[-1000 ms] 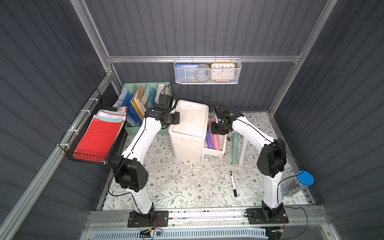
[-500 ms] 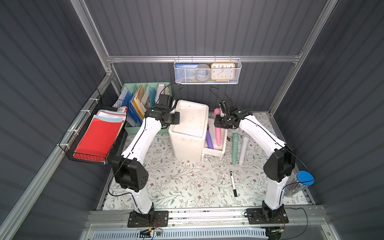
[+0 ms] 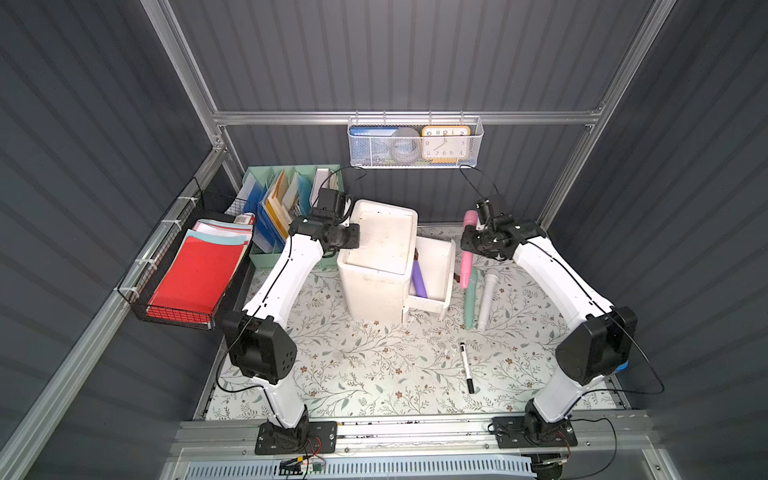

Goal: Take the microphone out of the drawer
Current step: Pick up the microphone from the drawer, then place the microphone at the center of the board.

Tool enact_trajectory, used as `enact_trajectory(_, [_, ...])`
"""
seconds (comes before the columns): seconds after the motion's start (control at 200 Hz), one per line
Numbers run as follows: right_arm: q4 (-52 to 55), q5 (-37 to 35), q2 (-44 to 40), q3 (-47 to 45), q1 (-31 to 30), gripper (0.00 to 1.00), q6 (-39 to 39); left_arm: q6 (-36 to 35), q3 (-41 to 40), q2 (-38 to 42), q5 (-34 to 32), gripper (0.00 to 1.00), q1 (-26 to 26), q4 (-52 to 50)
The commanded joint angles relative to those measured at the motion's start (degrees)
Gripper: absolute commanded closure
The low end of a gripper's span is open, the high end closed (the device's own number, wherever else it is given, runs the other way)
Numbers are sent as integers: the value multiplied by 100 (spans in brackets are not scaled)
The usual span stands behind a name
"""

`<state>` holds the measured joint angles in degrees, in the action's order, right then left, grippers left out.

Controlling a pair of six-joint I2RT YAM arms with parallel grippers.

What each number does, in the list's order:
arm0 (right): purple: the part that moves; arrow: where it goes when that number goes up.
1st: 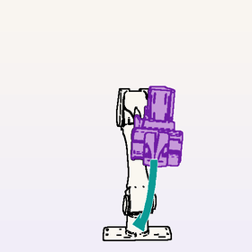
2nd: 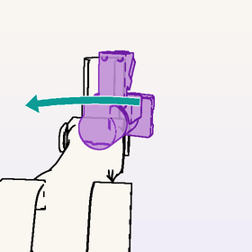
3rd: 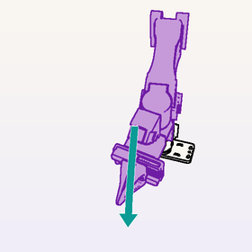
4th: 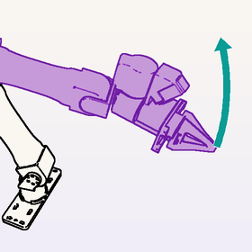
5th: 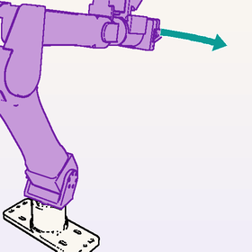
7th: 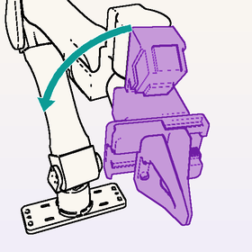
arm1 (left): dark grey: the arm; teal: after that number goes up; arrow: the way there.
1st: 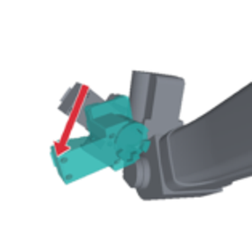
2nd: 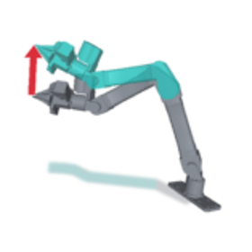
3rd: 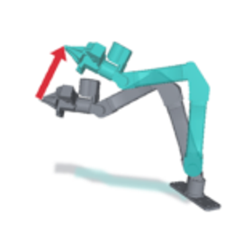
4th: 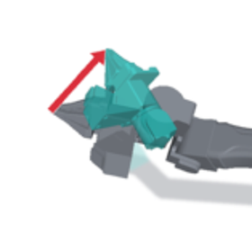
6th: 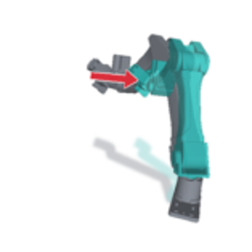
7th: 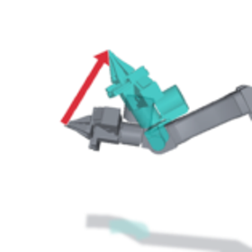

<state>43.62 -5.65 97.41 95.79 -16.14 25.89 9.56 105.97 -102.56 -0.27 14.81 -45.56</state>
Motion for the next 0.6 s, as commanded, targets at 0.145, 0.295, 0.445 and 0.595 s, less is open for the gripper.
enact_trajectory(0.145, [-140, -129, -731, -1231, 775, 89, -100, 785, 9, -44, 850, 100, 145, 466])
enact_trajectory(0.295, [-175, -59, -940, -1863, 1158, 89, -179, 777, 85, -99, 838, 100, 145, 470])
enact_trajectory(0.445, [-280, 266, -884, -2335, 1480, 89, -266, 776, 199, -158, 839, 100, 145, 465])
enact_trajectory(0.595, [-606, 488, -751, -2775, 1746, 90, -193, 768, 256, -176, 818, 100, 145, 434])
